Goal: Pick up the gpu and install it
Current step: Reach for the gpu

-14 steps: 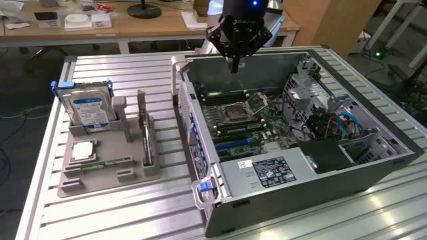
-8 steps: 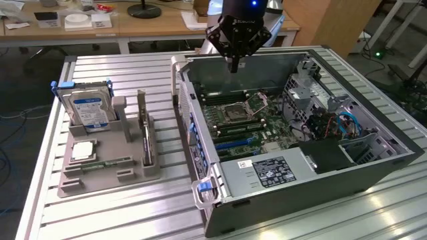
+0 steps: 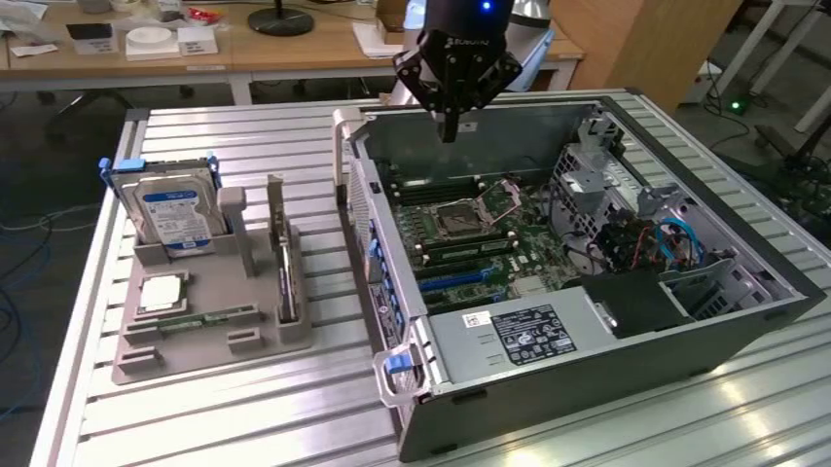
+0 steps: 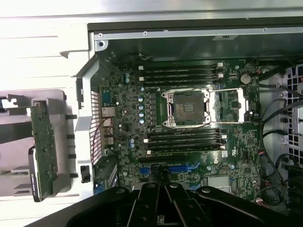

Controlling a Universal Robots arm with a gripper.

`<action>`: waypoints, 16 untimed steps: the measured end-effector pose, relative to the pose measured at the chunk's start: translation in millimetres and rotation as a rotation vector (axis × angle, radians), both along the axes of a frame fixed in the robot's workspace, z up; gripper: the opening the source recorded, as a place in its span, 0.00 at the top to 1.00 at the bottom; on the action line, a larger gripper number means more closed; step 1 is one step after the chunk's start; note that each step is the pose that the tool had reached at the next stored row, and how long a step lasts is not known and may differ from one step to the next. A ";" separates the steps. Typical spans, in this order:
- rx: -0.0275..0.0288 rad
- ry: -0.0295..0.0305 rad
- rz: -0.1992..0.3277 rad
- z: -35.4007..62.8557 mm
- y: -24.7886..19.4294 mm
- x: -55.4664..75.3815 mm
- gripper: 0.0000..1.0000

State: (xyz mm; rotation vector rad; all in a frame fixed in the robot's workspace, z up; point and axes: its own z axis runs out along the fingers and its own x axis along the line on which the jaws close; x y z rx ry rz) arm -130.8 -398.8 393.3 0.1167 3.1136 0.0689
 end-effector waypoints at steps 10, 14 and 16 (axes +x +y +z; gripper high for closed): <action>0.0000 0.0001 0.000 0.0 0.0 -11.0 0.90; 0.0000 0.0000 0.000 0.0 0.0 -15.4 0.90; 0.0000 0.0000 0.000 0.0 0.0 -17.4 0.90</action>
